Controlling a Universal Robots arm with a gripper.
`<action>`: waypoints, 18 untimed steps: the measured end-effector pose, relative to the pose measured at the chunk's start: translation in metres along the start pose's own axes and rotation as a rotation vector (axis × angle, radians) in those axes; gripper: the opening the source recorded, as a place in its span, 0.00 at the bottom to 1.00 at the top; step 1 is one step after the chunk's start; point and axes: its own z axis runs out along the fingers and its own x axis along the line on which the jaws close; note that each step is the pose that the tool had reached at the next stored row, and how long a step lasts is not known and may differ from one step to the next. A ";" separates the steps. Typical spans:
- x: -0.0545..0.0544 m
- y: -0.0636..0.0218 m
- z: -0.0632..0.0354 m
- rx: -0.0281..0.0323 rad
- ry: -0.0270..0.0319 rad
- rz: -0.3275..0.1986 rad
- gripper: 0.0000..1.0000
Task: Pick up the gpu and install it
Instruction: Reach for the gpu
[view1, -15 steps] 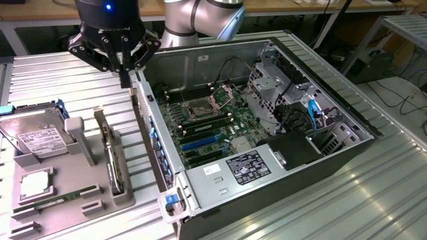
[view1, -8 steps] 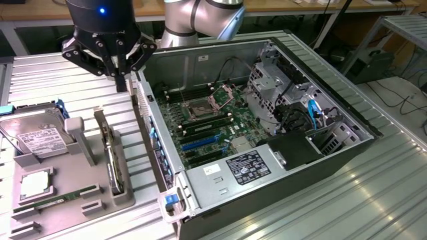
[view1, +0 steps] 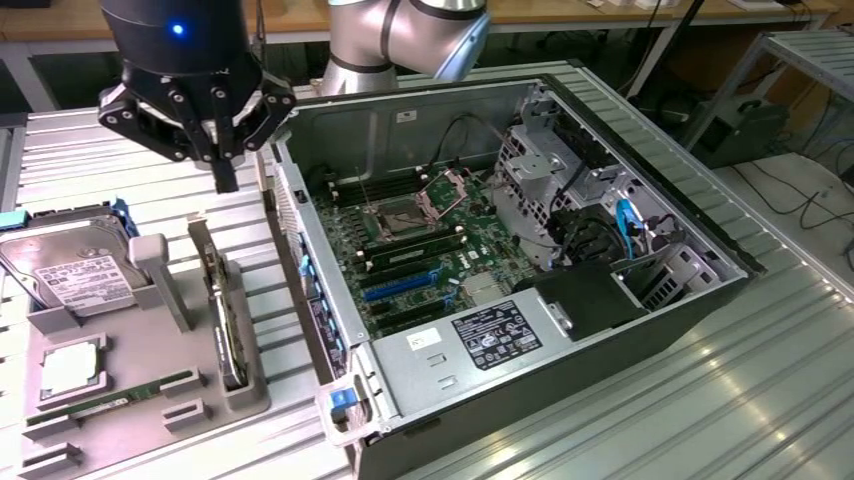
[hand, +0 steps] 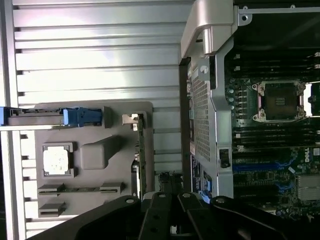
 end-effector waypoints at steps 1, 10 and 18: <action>0.003 -0.0004 0.0000 0.0000 0.0000 -0.001 0.11; 0.027 -0.0059 -0.0006 -0.0001 0.0001 -0.004 0.11; 0.041 -0.0161 -0.0012 -0.0002 0.0004 -0.008 0.11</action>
